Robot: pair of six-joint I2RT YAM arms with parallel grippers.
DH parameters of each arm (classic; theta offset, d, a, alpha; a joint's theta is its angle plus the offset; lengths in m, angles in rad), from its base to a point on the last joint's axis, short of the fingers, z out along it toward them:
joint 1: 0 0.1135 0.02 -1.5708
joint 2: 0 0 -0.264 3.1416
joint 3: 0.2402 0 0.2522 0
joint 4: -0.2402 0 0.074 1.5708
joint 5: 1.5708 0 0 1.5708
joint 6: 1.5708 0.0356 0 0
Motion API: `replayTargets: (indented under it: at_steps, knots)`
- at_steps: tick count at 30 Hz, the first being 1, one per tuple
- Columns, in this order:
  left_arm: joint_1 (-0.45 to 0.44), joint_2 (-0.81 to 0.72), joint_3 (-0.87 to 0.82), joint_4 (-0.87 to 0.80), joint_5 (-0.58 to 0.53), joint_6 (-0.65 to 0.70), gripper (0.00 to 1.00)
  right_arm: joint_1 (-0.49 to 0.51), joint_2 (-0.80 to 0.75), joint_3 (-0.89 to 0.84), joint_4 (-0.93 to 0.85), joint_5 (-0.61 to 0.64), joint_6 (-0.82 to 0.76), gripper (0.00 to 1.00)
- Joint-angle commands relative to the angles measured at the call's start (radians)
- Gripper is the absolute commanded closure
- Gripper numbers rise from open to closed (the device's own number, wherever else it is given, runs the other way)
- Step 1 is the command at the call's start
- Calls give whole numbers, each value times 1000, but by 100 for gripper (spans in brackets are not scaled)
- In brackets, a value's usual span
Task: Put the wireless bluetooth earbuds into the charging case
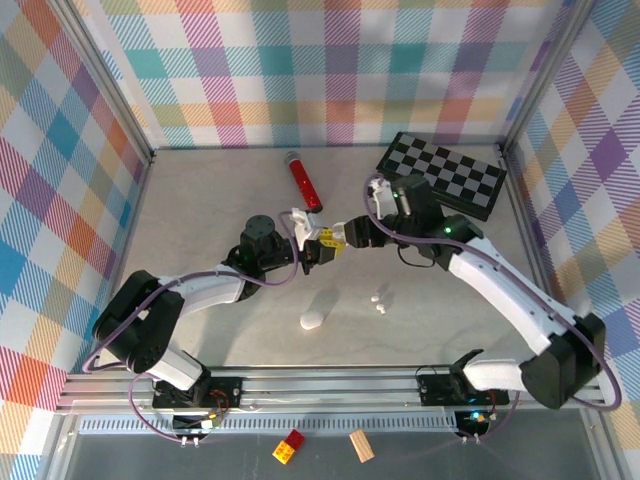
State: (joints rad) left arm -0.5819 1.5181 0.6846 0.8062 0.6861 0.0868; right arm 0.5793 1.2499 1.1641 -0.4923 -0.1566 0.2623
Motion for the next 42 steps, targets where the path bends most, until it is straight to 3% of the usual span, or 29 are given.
replayTargets:
  at_steps: [1,7,13,20,25,33,42]
  knots:
    - [54,-35,-45,132,-13,-60,93,-33,-79,-67,112,35,56,38]
    - [169,-88,-121,272,-63,-181,93,-88,0,-104,118,37,157,38]
    - [280,-179,-140,177,-179,-189,93,-76,230,-41,202,-127,204,41]
    - [461,-191,-137,237,-197,-335,93,5,549,181,214,-188,128,41]
    - [548,-201,-114,191,-199,-415,93,57,768,385,188,-256,102,41]
    - [580,-272,-97,73,-224,-401,93,134,1060,730,61,-253,53,41]
    - [580,-286,-122,75,-218,-410,93,180,1292,1024,-67,-231,20,41]
